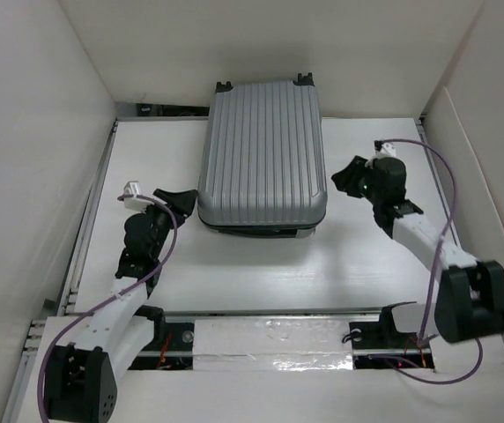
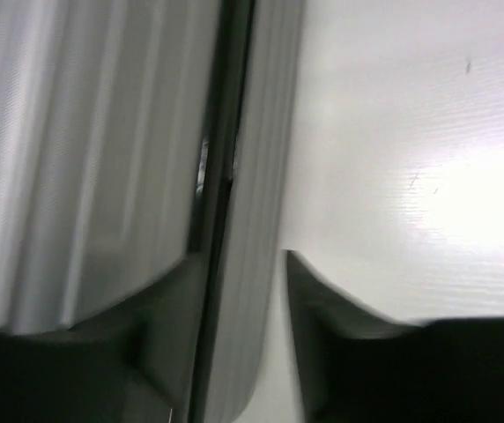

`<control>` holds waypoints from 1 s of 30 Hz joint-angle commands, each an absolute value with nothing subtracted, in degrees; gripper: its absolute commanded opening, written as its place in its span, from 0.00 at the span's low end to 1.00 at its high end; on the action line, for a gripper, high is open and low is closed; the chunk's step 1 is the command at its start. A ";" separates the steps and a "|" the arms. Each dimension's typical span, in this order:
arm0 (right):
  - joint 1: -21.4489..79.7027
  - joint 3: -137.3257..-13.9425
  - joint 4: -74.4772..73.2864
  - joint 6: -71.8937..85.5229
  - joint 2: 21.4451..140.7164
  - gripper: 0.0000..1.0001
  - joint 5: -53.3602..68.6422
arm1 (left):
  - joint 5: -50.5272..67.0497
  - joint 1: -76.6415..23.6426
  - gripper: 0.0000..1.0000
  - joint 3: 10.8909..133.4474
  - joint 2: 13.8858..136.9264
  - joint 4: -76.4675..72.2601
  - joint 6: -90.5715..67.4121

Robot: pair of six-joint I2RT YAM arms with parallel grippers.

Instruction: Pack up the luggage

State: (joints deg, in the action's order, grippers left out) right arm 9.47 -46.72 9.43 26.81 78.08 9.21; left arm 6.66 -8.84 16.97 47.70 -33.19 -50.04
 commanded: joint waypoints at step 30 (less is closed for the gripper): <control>51.95 -21.63 14.12 31.22 54.14 0.41 -37.53 | 24.35 -10.81 0.52 5.89 44.47 -29.61 -37.71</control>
